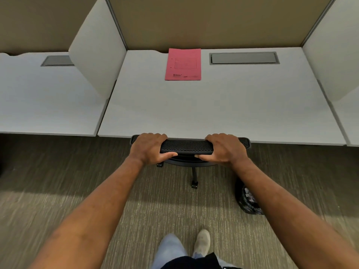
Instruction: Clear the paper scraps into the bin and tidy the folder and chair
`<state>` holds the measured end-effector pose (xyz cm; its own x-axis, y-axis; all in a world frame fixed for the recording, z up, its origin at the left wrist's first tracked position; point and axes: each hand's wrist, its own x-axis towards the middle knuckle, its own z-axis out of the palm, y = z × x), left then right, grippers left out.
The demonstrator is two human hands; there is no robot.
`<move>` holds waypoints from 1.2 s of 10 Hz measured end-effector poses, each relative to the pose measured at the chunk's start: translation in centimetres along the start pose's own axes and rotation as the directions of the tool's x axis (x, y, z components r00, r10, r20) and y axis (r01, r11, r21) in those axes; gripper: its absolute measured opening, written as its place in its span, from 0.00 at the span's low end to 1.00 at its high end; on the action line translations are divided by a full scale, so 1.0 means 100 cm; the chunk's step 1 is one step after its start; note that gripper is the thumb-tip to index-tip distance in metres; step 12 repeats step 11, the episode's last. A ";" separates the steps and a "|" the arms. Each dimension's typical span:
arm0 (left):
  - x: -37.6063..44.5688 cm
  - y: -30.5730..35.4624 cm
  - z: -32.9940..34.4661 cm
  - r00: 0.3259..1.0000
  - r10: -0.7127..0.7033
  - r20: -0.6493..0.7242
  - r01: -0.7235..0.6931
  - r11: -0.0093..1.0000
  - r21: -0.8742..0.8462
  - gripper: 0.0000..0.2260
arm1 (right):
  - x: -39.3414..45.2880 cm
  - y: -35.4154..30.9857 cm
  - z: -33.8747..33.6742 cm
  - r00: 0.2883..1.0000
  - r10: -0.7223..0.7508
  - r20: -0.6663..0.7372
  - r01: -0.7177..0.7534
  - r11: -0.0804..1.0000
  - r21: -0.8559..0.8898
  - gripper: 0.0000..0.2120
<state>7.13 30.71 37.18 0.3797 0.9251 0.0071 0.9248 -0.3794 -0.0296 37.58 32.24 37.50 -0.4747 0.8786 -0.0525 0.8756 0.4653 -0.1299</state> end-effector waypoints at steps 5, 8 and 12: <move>-0.001 -0.001 0.001 1.000 -0.011 0.029 0.011 1.000 -0.003 0.38 | -0.002 -0.003 -0.002 0.999 0.031 0.019 -0.031 0.999 -0.010 0.39; 0.002 -0.003 -0.005 0.997 0.036 0.067 -0.030 0.995 -0.097 0.38 | -0.004 -0.003 -0.008 0.995 0.036 0.097 -0.040 0.998 0.039 0.44; 0.011 0.001 -0.025 0.993 -0.029 0.116 0.048 0.986 -0.161 0.41 | -0.004 -0.008 -0.027 0.993 0.121 0.015 -0.122 0.988 0.098 0.43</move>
